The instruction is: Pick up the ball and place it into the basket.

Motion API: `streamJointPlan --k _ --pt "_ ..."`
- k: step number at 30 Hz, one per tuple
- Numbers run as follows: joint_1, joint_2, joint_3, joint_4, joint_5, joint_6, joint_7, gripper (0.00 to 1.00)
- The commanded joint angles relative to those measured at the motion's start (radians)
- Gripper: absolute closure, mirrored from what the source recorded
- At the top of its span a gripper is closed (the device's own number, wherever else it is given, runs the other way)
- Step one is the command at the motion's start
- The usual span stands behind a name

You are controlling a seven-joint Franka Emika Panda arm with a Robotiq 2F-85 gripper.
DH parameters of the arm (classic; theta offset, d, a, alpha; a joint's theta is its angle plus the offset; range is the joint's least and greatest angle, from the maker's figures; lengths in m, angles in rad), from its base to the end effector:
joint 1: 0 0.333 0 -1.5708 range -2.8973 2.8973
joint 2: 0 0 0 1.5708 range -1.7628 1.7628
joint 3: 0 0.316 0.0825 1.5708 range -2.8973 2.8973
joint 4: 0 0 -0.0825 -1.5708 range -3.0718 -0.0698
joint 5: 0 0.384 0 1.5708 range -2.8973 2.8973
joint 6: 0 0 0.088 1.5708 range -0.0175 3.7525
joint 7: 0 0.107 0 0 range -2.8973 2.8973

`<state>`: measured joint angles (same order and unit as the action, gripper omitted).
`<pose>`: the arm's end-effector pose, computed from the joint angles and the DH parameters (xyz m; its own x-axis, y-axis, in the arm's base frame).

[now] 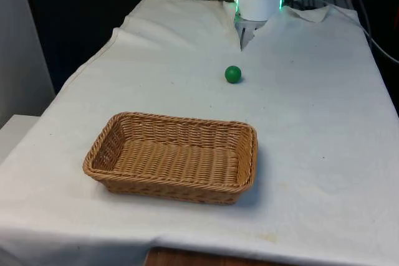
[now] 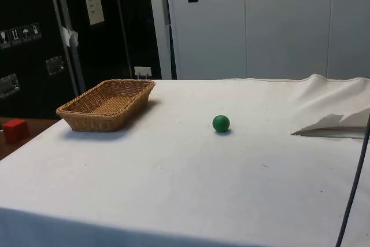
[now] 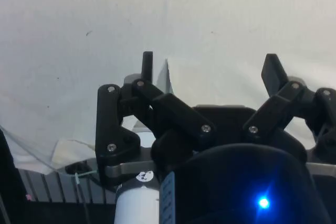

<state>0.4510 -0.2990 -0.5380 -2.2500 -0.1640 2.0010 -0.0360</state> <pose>0.4694 -0.0625 0.4697 0.9993 0.0354 0.0149 0.0354 -0.9994 -0.0010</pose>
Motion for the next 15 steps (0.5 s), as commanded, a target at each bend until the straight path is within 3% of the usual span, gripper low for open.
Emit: streamJointPlan --k 1,2,15 --pt "0.0 0.0 -0.003 -0.01 0.005 0.019 0.002 0.0" --pt "0.0 0.0 -0.001 -0.005 0.001 0.006 0.0 0.0" --pt "0.0 0.01 -0.017 -0.073 0.022 0.104 -0.001 0.0"
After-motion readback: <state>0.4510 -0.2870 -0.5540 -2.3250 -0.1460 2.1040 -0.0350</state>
